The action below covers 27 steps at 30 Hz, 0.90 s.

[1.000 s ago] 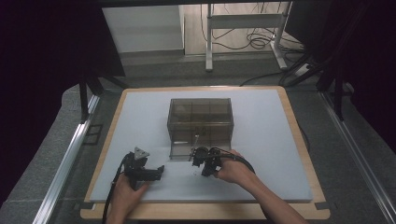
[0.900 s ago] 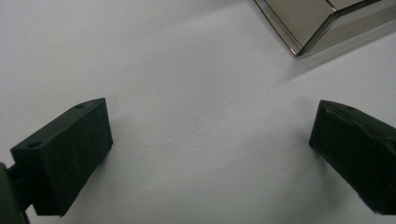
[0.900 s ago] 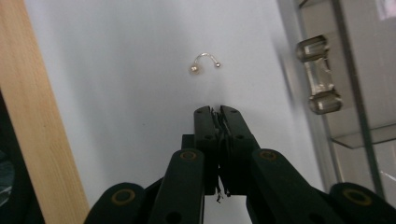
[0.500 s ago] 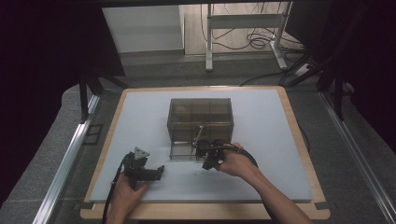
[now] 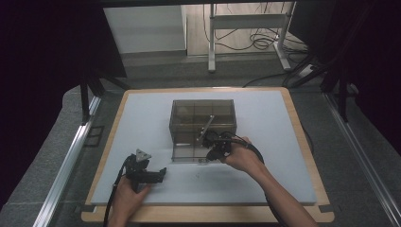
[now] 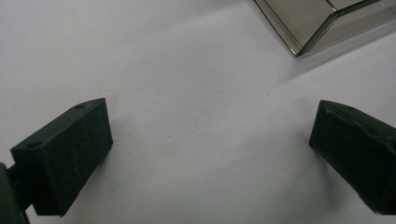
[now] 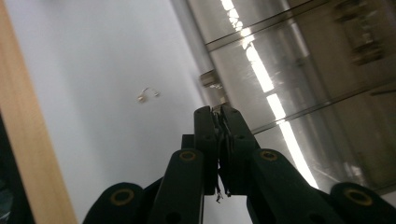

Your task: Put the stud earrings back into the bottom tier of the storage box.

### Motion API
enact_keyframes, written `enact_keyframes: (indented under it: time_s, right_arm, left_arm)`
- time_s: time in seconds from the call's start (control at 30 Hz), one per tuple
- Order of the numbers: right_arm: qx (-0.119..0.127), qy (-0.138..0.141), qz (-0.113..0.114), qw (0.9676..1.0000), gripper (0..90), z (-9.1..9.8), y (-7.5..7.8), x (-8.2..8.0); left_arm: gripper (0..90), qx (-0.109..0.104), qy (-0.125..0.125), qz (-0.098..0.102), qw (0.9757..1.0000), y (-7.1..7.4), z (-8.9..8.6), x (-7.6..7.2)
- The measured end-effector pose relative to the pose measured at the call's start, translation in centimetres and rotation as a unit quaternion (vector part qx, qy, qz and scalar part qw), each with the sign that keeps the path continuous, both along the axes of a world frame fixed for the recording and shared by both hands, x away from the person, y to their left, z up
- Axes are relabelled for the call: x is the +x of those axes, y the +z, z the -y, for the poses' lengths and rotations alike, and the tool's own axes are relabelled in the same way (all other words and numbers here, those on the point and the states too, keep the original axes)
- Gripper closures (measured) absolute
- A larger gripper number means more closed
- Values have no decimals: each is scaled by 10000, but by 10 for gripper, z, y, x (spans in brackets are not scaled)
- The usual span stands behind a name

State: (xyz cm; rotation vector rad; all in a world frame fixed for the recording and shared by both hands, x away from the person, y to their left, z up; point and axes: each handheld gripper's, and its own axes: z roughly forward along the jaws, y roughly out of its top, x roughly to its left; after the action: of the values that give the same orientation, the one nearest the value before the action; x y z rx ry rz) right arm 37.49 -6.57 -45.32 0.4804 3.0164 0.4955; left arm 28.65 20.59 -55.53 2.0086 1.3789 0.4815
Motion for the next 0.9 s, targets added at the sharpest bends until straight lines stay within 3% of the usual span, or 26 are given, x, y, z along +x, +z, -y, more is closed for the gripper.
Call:
enact_keyframes:
  time_s: [0.27, 0.9]
  right_arm:
    - [106, -179, 125, 9997, 847, -4, -4, 12]
    - [54, -363, 29, 9993, 841, -10, -34, 33]
  left_arm:
    - [0, 25, -23, -15, 10000, 0, 0, 0]
    - [0, 15, -15, -21, 10000, 0, 0, 0]
